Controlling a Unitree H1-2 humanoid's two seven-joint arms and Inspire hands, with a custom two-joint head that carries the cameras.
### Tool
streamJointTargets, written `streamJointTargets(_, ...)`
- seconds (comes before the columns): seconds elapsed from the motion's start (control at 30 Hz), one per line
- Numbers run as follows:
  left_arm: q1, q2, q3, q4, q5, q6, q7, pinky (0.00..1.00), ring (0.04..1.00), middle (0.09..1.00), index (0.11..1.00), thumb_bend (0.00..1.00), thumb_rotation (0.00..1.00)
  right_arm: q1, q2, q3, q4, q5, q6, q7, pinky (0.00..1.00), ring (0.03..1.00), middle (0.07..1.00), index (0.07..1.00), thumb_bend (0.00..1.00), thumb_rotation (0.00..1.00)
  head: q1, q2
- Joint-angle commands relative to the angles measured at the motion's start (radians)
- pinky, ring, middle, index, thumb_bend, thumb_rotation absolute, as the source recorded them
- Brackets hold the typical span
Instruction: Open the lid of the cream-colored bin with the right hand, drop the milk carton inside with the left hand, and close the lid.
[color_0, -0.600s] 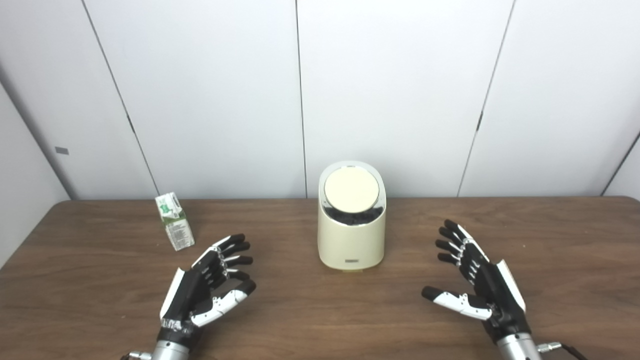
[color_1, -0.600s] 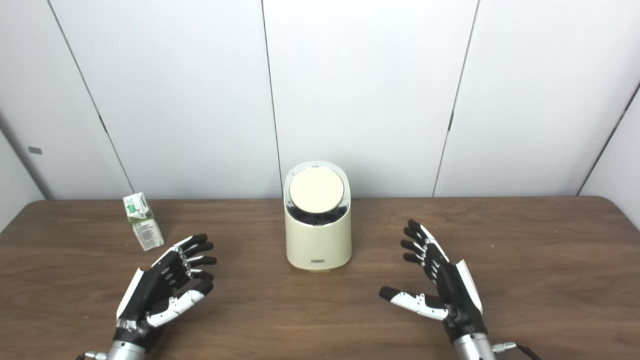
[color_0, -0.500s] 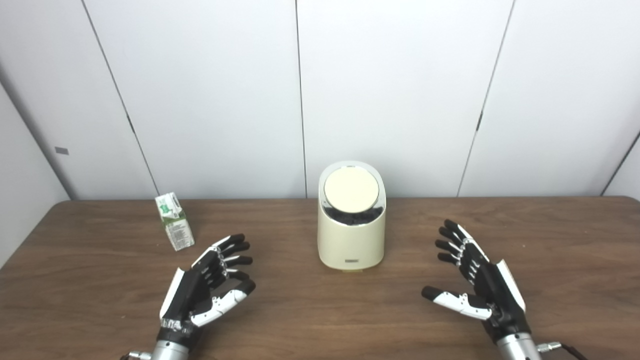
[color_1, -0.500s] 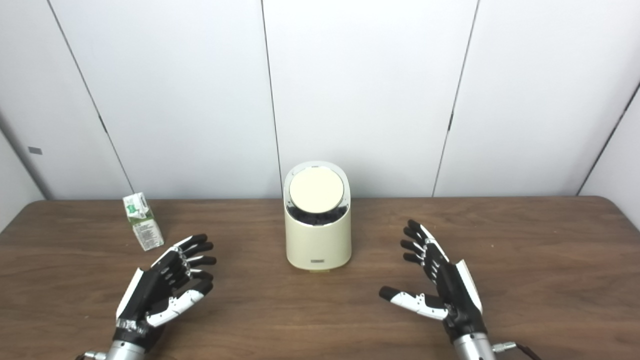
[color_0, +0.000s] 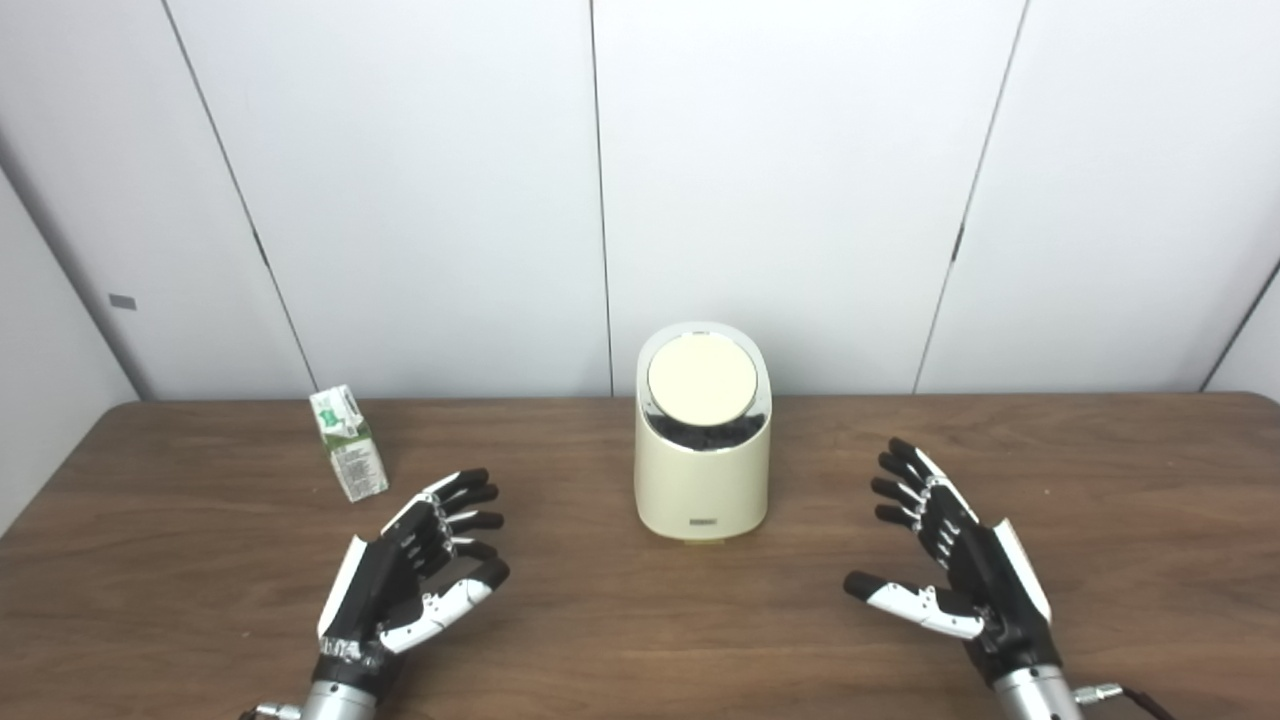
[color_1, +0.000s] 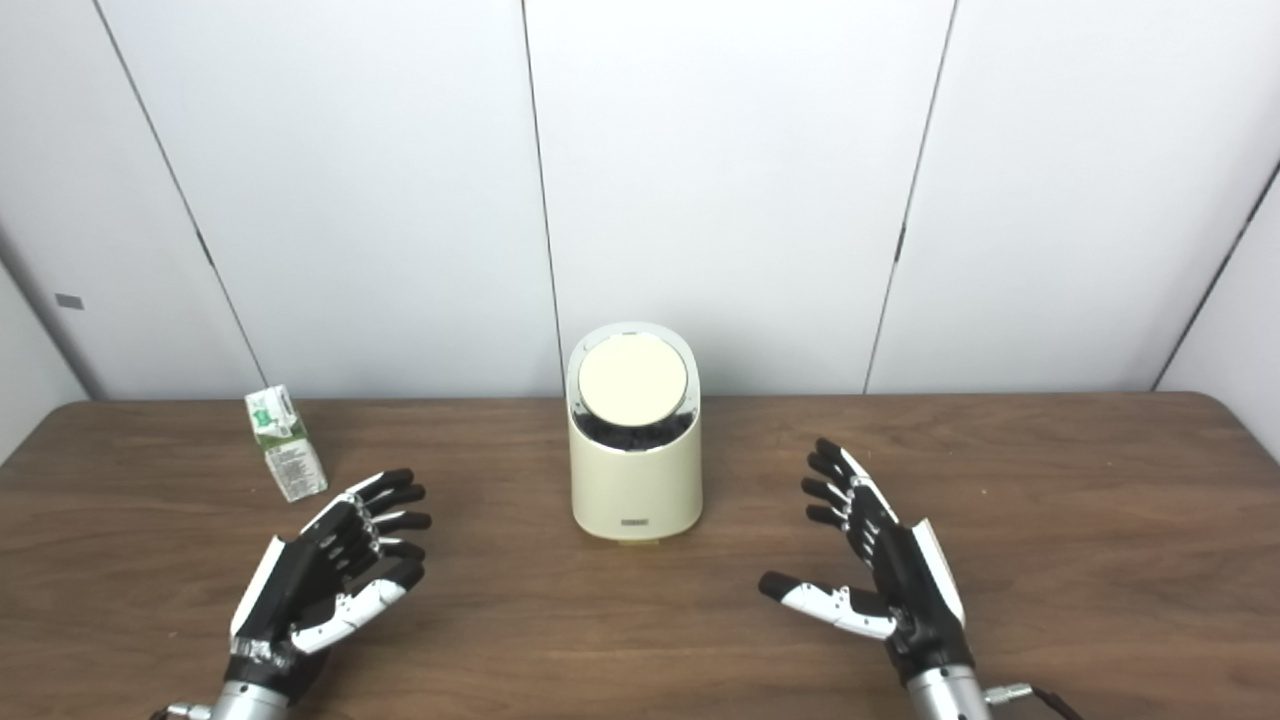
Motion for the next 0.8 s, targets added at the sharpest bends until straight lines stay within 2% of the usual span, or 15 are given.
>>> streamJointTargets(0.0,-0.004,0.008,0.003,0.009,-0.005,-0.025,0.004,0.6,0.721,0.797,0.844,0.71,0.26,0.013,0.006,0.001,0.024,0.009,-0.028,-0.004,0.78,0.845,0.9,0.916,0.78,0.32,0.001,0.0)
streamJointTargets(0.27,-0.01,0.01,0.002,0.001,-0.005,-0.026,0.002,0.6,0.716,0.791,0.847,0.7,0.24,0.001,-0.001,0.005,0.017,-0.015,-0.035,-0.008,0.77,0.84,0.9,0.922,0.79,0.36,-0.014,-0.008)
streamJointTargets(0.5,-0.02,0.02,0.005,-0.009,-0.008,-0.022,-0.001,0.59,0.715,0.798,0.846,0.72,0.25,-0.071,-0.037,0.001,0.007,-0.08,-0.045,-0.017,0.71,0.834,0.894,0.918,0.77,0.33,-0.019,-0.012)
streamJointTargets(0.6,-0.023,0.023,0.004,-0.007,-0.01,-0.022,-0.004,0.59,0.713,0.796,0.841,0.73,0.26,-0.112,-0.054,0.001,-0.013,-0.12,-0.014,-0.021,0.73,0.845,0.892,0.92,0.78,0.37,-0.023,-0.012)
streamJointTargets(0.77,-0.021,0.018,0.001,-0.004,-0.01,-0.025,-0.004,0.59,0.714,0.796,0.84,0.73,0.24,-0.176,-0.064,0.004,-0.083,-0.198,0.104,-0.033,0.76,0.857,0.883,0.906,0.81,0.41,-0.022,-0.012)
